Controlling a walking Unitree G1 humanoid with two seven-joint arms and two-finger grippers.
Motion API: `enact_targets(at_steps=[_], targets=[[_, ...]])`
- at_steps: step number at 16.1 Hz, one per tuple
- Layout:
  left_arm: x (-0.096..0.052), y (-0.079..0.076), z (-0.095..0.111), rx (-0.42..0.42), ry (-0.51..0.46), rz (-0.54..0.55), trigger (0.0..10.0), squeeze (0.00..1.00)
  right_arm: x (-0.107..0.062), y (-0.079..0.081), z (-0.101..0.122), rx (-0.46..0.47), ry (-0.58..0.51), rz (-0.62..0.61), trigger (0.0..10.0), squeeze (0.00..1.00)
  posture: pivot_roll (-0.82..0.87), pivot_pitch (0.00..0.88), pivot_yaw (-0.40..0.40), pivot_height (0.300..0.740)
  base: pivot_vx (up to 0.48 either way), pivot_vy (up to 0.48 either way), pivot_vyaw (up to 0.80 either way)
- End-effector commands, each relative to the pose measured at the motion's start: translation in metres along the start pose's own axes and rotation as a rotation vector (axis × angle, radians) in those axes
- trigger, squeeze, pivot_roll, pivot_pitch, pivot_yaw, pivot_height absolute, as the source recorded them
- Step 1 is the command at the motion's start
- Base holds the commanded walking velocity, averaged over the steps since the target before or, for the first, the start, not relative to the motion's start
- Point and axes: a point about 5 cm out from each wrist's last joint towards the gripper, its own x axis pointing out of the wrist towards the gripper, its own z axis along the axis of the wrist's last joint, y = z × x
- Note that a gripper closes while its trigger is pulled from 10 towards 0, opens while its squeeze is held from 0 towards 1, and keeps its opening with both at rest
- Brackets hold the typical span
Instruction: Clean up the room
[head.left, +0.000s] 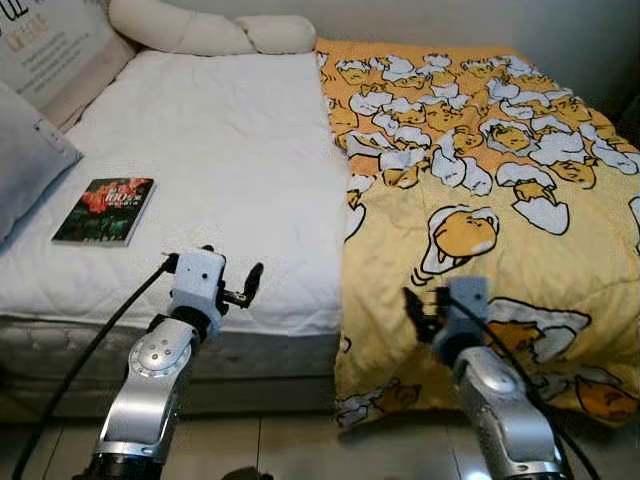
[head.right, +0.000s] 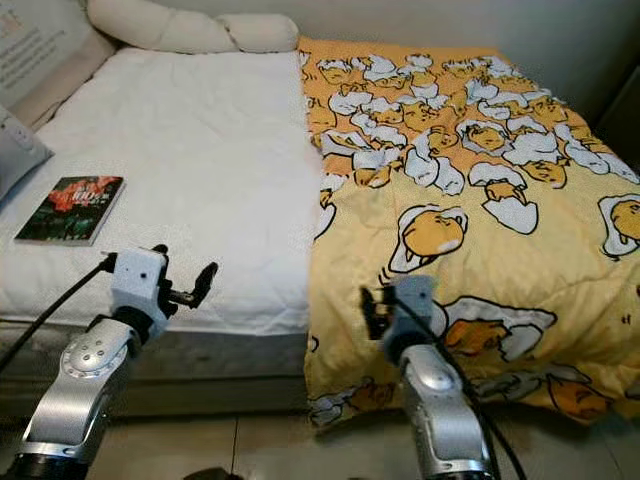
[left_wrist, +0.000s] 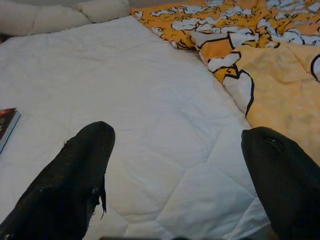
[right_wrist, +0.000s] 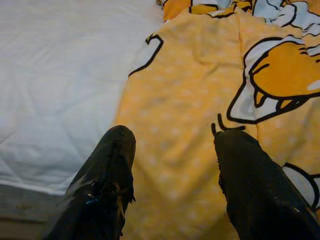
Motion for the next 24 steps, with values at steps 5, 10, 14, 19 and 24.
enact_targets(at_steps=[5, 10, 14, 19, 24], targets=[[0.0018, -0.0006, 0.0029, -0.003, -0.009, -0.018, 10.0, 0.35, 0.0030, -0.0080, 0.0072, -0.016, 0.007, -0.015, 10.0, 0.00, -0.07, 0.000, -0.011, 0.740, 0.280, 0.000, 0.41], [0.0030, 0.0013, 0.0007, 0.008, 0.006, -0.021, 10.0, 0.35, 0.0036, -0.0030, 0.0082, -0.051, 0.010, 0.027, 10.0, 0.00, -0.07, 0.000, -0.009, 0.740, 0.294, 0.000, 0.00], [0.0027, 0.0022, 0.0004, 0.009, 0.007, -0.020, 10.0, 0.35, 0.0058, -0.0034, 0.0088, -0.058, 0.014, 0.038, 10.0, 0.00, -0.07, 0.000, -0.012, 0.740, 0.293, 0.000, 0.00], [0.0035, 0.0017, 0.0012, 0.011, 0.005, -0.028, 10.0, 0.35, 0.0052, -0.0034, 0.0071, -0.093, 0.029, 0.067, 10.0, 0.00, -0.08, 0.000, -0.004, 0.740, 0.296, 0.000, 0.00], [0.0029, -0.0001, 0.0009, 0.010, 0.003, -0.032, 10.0, 0.36, 0.0045, -0.0043, 0.0043, -0.111, 0.042, 0.077, 10.0, 0.00, -0.08, 0.000, -0.010, 0.740, 0.294, 0.000, 0.00]])
